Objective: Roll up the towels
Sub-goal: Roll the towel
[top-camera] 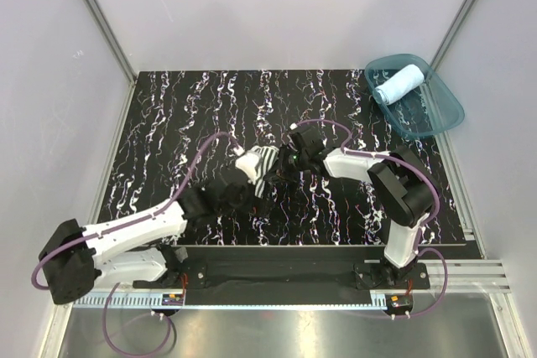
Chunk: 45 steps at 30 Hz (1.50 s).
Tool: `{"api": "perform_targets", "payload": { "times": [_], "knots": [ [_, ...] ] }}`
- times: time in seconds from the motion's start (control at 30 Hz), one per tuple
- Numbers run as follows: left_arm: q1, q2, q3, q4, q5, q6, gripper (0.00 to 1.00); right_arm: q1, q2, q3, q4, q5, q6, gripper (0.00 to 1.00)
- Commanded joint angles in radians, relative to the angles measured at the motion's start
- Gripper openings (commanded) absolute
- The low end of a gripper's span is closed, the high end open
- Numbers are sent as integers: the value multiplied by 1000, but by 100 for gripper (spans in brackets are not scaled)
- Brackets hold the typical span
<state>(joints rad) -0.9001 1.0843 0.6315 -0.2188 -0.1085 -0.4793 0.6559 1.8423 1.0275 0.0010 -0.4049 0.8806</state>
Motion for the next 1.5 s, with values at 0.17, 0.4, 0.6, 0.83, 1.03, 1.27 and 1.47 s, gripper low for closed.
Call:
{"api": "perform_targets", "payload": {
  "times": [0.17, 0.4, 0.6, 0.83, 1.03, 1.27, 1.47],
  "knots": [
    [-210, 138, 108, -2, -341, 85, 99, 5, 37, 49, -190, 28, -3, 2],
    [-220, 259, 137, -1, -440, 97, 99, 5, 23, 49, -210, 3, -9, 2],
    [-214, 337, 117, 45, -462, 99, 99, 5, 20, 52, -223, -26, -17, 2],
    [-188, 381, 106, 87, -450, 110, 99, 5, 26, 89, -332, -80, -100, 3],
    [-163, 397, 132, 85, -476, 180, 99, 5, 18, 77, -389, -95, -141, 4],
    [-80, 443, 136, 119, -413, 248, 99, 5, 24, 65, -421, -124, -175, 4],
    [24, 555, 194, 105, -242, 275, 88, -2, 32, 95, -463, -153, -213, 4]
  ]
}}
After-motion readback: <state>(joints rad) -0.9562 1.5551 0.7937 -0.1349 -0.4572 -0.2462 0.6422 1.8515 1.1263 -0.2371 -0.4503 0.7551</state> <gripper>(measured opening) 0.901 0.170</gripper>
